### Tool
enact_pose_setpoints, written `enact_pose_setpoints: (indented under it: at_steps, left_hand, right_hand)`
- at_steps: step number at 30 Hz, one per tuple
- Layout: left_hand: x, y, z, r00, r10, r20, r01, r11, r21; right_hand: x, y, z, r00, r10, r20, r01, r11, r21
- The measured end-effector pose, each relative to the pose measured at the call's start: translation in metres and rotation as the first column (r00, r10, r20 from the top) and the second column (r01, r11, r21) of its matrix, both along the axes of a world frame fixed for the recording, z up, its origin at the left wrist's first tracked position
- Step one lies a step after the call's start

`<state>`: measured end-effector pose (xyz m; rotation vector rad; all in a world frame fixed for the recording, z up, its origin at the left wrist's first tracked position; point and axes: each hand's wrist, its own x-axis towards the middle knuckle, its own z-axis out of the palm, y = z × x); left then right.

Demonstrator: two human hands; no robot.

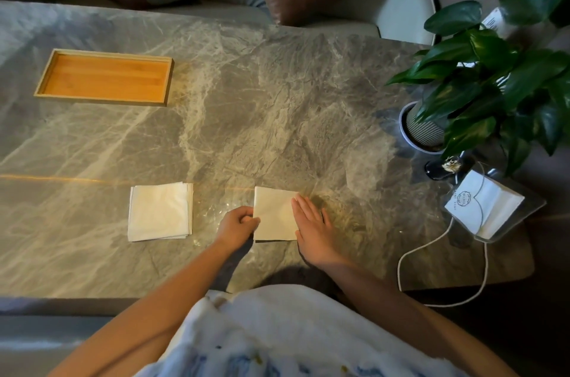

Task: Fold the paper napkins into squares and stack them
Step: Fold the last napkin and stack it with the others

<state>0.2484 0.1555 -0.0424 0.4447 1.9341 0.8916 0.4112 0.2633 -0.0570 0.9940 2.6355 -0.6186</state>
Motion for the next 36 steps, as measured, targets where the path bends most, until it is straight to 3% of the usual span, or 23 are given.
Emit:
enact_pose_setpoints:
  at_steps: [2, 4, 7, 9, 12, 16, 19, 27, 32, 36]
  left_hand:
    - [-0.001, -0.005, 0.010, 1.000, -0.011, 0.025, 0.009, 0.998, 0.064]
    - [-0.004, -0.012, 0.021, 0.999, -0.005, 0.053, -0.001, 0.994, 0.113]
    - [-0.016, -0.030, 0.036, 0.997, -0.015, 0.077, 0.003, 0.987, 0.158]
    - [-0.028, -0.044, 0.044, 0.997, -0.024, 0.068, 0.013, 0.986, 0.167]
    - [-0.049, -0.067, 0.048, 0.996, 0.041, 0.080, -0.056, 0.981, 0.187]
    - [-0.080, -0.095, 0.044, 0.997, 0.071, -0.036, -0.063, 0.982, 0.181]
    - [-0.096, -0.114, 0.040, 0.989, 0.115, -0.090, -0.100, 0.983, 0.154]
    - [-0.125, -0.139, 0.026, 0.955, 0.192, -0.227, -0.182, 0.981, 0.062]
    - [-0.139, -0.143, 0.014, 0.939, 0.132, -0.318, -0.139, 0.990, 0.002]
    - [-0.146, -0.143, 0.007, 0.940, 0.102, -0.324, -0.114, 0.993, -0.018]
  right_hand:
    - [0.000, -0.009, 0.000, 0.987, -0.120, -0.108, 0.119, 0.993, -0.015]
    - [-0.004, -0.020, 0.001, 0.910, -0.323, -0.259, 0.301, 0.946, -0.122]
    - [-0.022, -0.042, 0.008, 0.630, -0.688, -0.360, 0.502, 0.715, -0.486]
    - [-0.041, -0.056, 0.014, 0.539, -0.791, -0.290, 0.504, 0.578, -0.641]
    - [-0.070, -0.071, 0.021, 0.537, -0.831, -0.145, 0.395, 0.399, -0.828]
    - [-0.101, -0.081, 0.027, 0.555, -0.828, -0.077, 0.388, 0.340, -0.857]
    - [-0.122, -0.089, 0.030, 0.554, -0.825, -0.111, 0.392, 0.376, -0.840]
    - [-0.165, -0.111, 0.029, 0.707, -0.664, -0.244, 0.350, 0.628, -0.695]
    - [-0.178, -0.120, 0.024, 0.794, -0.534, -0.289, 0.308, 0.764, -0.567]
    - [-0.182, -0.122, 0.019, 0.847, -0.445, -0.291, 0.256, 0.821, -0.510]
